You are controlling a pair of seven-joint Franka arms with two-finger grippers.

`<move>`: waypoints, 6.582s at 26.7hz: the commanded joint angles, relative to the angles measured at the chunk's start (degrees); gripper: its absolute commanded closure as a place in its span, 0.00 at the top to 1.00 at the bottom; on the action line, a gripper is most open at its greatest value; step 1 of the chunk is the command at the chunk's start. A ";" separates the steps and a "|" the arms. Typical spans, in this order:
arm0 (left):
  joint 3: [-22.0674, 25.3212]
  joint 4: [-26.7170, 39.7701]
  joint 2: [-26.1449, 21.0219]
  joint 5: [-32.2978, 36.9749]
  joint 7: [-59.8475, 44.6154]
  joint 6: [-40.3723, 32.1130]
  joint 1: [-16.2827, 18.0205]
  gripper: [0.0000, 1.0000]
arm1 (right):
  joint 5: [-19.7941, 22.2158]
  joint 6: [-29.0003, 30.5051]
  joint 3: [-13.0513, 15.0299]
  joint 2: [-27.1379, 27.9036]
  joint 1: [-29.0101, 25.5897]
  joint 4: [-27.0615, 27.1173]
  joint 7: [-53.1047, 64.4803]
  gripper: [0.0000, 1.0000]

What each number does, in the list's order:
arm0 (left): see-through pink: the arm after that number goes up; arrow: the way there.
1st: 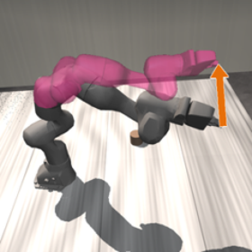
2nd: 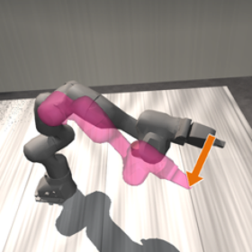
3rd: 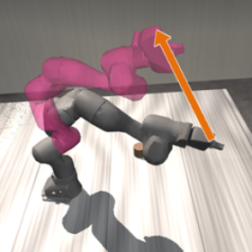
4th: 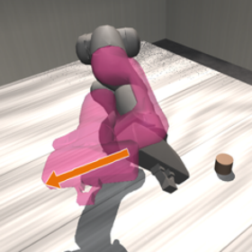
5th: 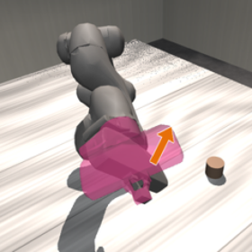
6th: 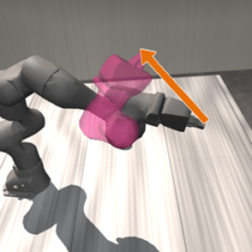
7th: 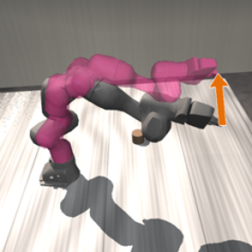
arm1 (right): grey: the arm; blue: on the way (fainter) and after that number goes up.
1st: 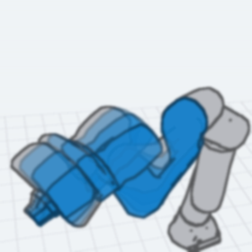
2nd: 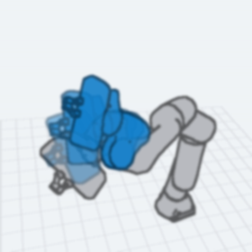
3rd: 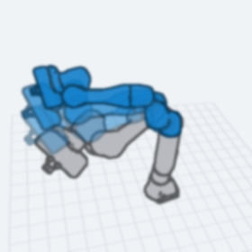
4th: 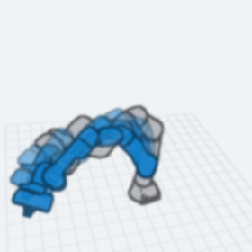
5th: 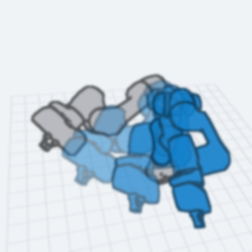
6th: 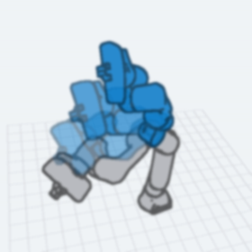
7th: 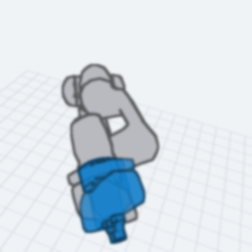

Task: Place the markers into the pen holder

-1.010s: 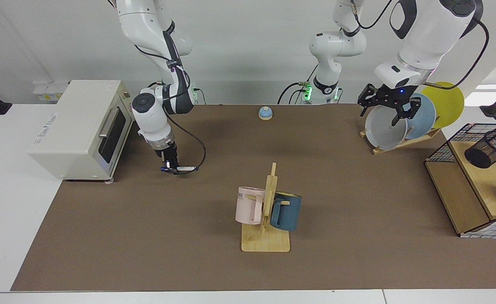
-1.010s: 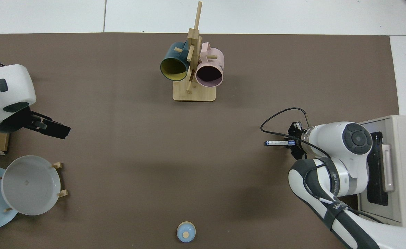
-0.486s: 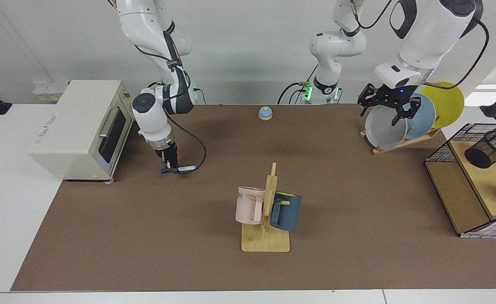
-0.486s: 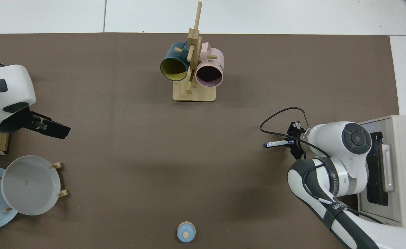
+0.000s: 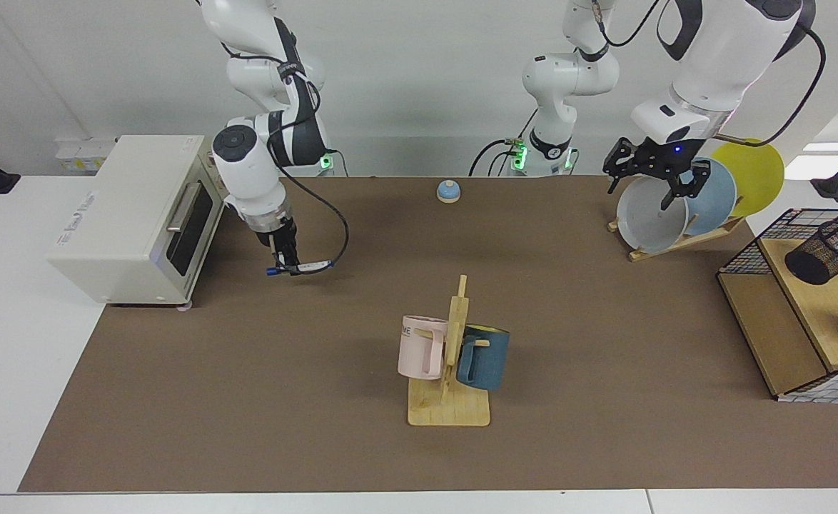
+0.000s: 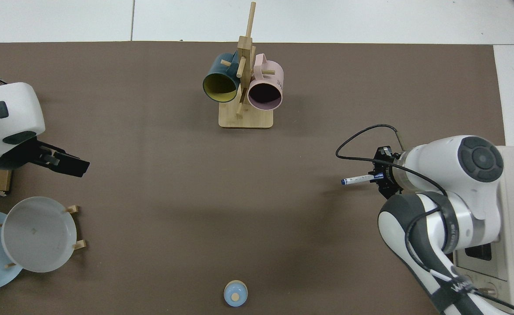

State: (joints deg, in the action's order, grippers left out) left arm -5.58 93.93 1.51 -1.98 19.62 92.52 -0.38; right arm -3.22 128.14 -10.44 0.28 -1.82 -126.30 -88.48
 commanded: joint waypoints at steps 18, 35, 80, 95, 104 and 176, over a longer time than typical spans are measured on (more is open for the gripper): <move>-7.86 -0.76 1.30 -0.92 1.30 0.29 -0.59 0.99 | -5.31 -28.21 -0.54 -11.00 11.56 17.14 -13.64 0.00; -18.59 0.12 3.06 -6.01 17.65 -0.76 -3.22 0.98 | -8.30 -22.76 -0.89 -10.74 20.37 18.55 -23.67 0.00; -19.12 9.61 4.03 -17.27 18.79 18.92 -14.39 0.86 | -9.26 -22.23 -0.81 -10.30 21.33 18.37 -23.49 0.00; -19.12 9.61 4.03 -16.21 18.88 17.78 -14.57 0.00 | -9.35 -22.32 -0.81 -10.39 21.33 18.20 -23.41 0.00; -19.12 9.61 3.94 -16.21 18.61 17.69 -14.21 0.00 | -9.17 -22.32 -0.81 -10.30 20.63 18.20 -22.88 0.99; -17.27 -2.42 2.89 38.26 40.13 -7.62 11.36 0.00 | 2.60 -40.69 -0.19 0.34 2.26 37.97 78.28 1.00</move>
State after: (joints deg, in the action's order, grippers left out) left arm -22.44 94.46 6.04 29.57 50.80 85.68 8.48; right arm -0.64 87.92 -10.53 1.45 0.67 -87.55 -11.89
